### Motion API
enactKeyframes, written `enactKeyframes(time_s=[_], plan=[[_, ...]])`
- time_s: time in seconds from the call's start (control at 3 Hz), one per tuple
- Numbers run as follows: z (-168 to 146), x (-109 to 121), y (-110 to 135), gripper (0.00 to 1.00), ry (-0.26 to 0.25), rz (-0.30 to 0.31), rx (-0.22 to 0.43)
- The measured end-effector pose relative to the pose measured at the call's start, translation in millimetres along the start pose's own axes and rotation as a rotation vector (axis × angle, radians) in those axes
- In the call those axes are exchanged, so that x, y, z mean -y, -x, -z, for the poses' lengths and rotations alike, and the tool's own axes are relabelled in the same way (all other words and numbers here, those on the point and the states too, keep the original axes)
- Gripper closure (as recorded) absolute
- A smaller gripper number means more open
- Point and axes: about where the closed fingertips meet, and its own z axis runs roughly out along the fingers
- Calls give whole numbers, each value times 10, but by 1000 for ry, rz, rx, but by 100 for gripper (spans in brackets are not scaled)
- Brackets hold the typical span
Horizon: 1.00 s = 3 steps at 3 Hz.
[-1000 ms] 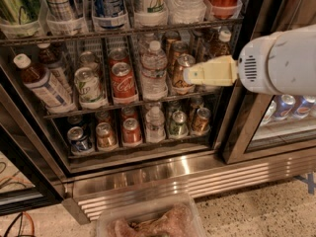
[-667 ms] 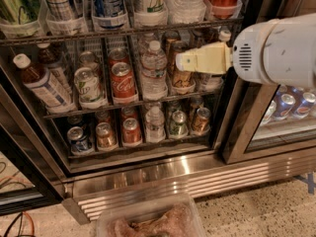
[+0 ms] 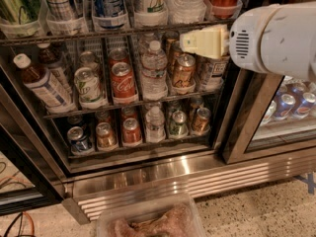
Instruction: Pick water bottle from top shelf of fridge
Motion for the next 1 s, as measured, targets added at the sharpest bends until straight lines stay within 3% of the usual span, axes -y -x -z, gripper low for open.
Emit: enactKeyframes(time_s=[0.33,1.0], plan=[[-5,50,127,24,-12,11,43],[-182,209,248,21,-40,54,75]])
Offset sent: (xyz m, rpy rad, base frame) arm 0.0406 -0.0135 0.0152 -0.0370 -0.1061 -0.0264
